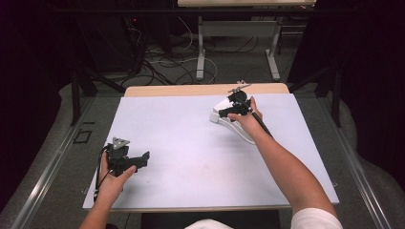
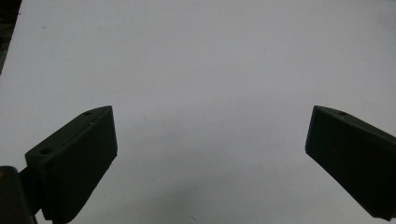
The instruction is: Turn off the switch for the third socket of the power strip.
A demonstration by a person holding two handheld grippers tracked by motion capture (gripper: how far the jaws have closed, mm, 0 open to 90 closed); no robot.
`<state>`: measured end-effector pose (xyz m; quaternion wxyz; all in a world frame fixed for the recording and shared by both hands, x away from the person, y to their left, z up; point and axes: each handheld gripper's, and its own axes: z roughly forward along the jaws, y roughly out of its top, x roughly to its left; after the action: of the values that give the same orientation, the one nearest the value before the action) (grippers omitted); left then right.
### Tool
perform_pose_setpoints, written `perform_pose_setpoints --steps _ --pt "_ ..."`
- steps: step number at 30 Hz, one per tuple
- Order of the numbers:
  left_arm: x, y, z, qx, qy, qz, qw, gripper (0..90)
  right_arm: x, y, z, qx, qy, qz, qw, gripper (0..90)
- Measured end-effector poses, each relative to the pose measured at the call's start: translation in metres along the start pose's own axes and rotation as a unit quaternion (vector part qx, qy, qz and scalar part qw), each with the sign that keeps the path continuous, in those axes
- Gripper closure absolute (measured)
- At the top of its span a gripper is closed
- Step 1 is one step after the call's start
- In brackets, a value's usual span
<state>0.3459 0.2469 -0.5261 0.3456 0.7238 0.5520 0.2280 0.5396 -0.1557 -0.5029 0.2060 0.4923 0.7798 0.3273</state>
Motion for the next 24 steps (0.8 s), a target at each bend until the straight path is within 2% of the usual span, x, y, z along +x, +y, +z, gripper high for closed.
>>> perform_pose_setpoints --steps 6,13,24 --pt "0.0 0.0 0.0 -0.003 -0.002 -0.003 1.0 1.2 -0.001 0.0 -0.009 0.007 -0.007 0.001 1.0 0.0" --pt "-0.001 0.0 -0.001 -0.005 -0.004 0.0 1.0 0.2 0.0 0.0 -0.024 0.0 -0.006 -0.006 1.0 0.0" --pt "-0.002 0.0 -0.001 -0.006 -0.009 -0.003 0.9999 0.2 -0.001 -0.007 -0.042 -0.007 -0.001 0.001 1.0 0.0"
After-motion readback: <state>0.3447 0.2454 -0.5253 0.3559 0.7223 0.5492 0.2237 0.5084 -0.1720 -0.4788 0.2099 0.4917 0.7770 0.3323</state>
